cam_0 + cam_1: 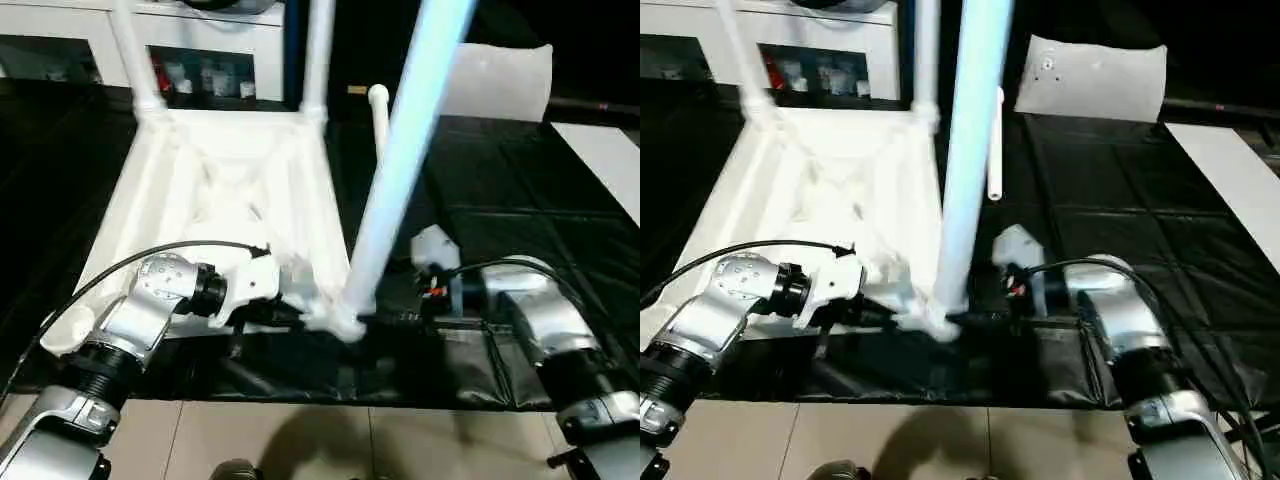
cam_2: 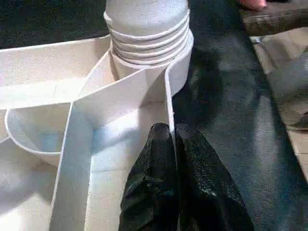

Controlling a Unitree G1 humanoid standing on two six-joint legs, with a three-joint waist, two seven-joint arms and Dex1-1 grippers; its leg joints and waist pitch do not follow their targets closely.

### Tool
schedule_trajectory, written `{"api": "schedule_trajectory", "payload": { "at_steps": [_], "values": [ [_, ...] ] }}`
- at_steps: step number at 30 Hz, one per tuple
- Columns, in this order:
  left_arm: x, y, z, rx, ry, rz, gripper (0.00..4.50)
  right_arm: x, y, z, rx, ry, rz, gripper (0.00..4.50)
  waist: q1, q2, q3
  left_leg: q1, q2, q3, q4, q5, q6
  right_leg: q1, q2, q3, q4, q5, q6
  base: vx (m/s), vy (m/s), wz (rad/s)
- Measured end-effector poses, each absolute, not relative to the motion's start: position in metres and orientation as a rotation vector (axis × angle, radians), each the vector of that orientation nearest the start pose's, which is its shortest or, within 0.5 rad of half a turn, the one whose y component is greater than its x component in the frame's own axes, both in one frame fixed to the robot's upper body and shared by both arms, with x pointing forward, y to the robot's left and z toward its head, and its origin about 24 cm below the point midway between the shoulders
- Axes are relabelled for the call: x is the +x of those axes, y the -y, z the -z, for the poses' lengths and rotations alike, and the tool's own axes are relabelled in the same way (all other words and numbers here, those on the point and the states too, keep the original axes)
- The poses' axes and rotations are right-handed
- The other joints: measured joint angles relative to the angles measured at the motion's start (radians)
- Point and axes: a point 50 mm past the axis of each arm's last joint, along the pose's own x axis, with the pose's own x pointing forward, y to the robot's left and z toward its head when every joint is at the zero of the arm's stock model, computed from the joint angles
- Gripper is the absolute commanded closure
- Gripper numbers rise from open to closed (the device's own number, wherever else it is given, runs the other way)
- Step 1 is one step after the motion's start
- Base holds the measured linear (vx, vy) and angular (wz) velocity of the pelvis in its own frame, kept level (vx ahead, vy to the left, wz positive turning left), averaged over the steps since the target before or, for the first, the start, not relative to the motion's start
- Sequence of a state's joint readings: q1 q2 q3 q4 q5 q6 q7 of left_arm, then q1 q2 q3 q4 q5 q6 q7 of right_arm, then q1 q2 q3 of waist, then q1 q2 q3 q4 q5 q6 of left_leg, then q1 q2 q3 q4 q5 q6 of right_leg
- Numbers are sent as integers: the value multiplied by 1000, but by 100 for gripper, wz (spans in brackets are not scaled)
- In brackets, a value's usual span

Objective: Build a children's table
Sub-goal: Rotate leg to tighten

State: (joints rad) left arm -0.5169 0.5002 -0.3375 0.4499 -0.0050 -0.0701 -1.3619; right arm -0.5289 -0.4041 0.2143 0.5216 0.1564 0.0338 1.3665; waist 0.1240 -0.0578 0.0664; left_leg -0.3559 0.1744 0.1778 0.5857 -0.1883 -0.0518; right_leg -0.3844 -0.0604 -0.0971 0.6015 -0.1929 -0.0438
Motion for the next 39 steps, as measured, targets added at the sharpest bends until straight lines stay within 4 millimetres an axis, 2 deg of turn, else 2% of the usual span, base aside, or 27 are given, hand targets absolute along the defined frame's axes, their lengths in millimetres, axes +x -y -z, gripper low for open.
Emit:
{"api": "schedule_trajectory", "payload": {
  "at_steps": [2,4,6,9,11,12,22,25,27,29,33,35,36,37,38,39],
  "values": [
    [294,-149,-63,592,-370,1554,450,301,144,-62,-246,-307,-1492,42,1,-4,0,0,0,0,1,0,0,0,0,0,0,0,-1,0,0,0],
    [294,-148,-63,598,-367,1563,450,299,142,-59,-249,-327,-1520,75,1,-6,0,0,0,0,2,-3,-5,0,0,0,1,1,-1,0,0,0],
    [294,-148,-63,601,-367,1572,450,299,141,-57,-240,-338,-1525,80,1,-6,0,0,0,0,2,-3,-5,0,0,0,1,1,-1,0,0,0],
    [295,-148,-63,599,-370,1578,450,300,141,-56,-242,-339,-1529,122,1,-6,0,0,0,0,3,-3,-5,0,0,0,3,1,-1,0,0,0],
    [295,-148,-63,597,-373,1578,450,301,140,-57,-245,-336,-1536,127,2,-6,0,1,0,0,3,-3,-5,0,0,0,4,1,-1,0,0,0],
    [295,-148,-63,597,-374,1578,450,300,140,-56,-245,-335,-1538,151,2,-6,0,1,0,0,3,-3,-5,0,0,0,4,1,-1,0,0,0],
    [296,-145,-62,581,-376,1579,450,300,140,-56,-235,-337,-1537,183,4,-6,0,1,0,0,4,-3,-5,0,-1,0,5,1,-1,0,0,0],
    [298,-142,-59,530,-404,1541,450,296,142,-49,-152,-345,-1482,185,13,-6,0,4,0,0,4,-3,-5,2,-1,0,6,1,-1,0,0,0],
    [300,-141,-58,501,-412,1492,450,298,142,-47,-124,-352,-1417,186,12,-6,0,7,0,0,6,-2,-7,4,-1,1,8,-1,1,0,0,0],
    [306,-139,-55,438,-431,1376,450,302,137,-42,-83,-346,-1273,186,1,-7,0,11,0,0,6,-1,-9,6,-1,1,10,0,3,0,0,0],
    [315,-125,-49,345,-461,1177,450,316,125,-35,-7,-347,-960,186,-45,-3,1,22,1,-4,6,0,-10,15,-2,-7,-1,-2,5,-60,4,-11],
    [319,-117,-46,299,-477,1083,450,321,116,-32,38,-352,-823,186,-65,7,1,25,4,-9,4,-1,-10,21,-5,-24,-19,-2,5,-53,25,-2],
    [323,-112,-44,274,-485,1026,450,326,110,-31,59,-352,-732,186,-78,15,1,25,8,-11,5,-1,-10,27,-8,-40,-31,-2,5,0,0,0],
    [324,-108,-44,257,-484,991,450,330,106,-32,60,-355,-682,186,-89,25,2,24,13,-13,5,-1,-10,39,-18,-64,-41,-2,6,-3,67,-14],
    [326,-104,-43,241,-486,965,450,332,104,-32,59,-355,-642,186,-95,32,3,22,18,-13,5,-1,-9,45,-20,-73,-48,-5,11,-3,67,-14],
    [329,-98,-43,224,-489,921,450,336,100,-32,67,-356,-577,186,-95,34,6,18,18,-11,4,-1,-9,45,-21,-70,-26,-17,14,-48,51,-7]
  ]
}}
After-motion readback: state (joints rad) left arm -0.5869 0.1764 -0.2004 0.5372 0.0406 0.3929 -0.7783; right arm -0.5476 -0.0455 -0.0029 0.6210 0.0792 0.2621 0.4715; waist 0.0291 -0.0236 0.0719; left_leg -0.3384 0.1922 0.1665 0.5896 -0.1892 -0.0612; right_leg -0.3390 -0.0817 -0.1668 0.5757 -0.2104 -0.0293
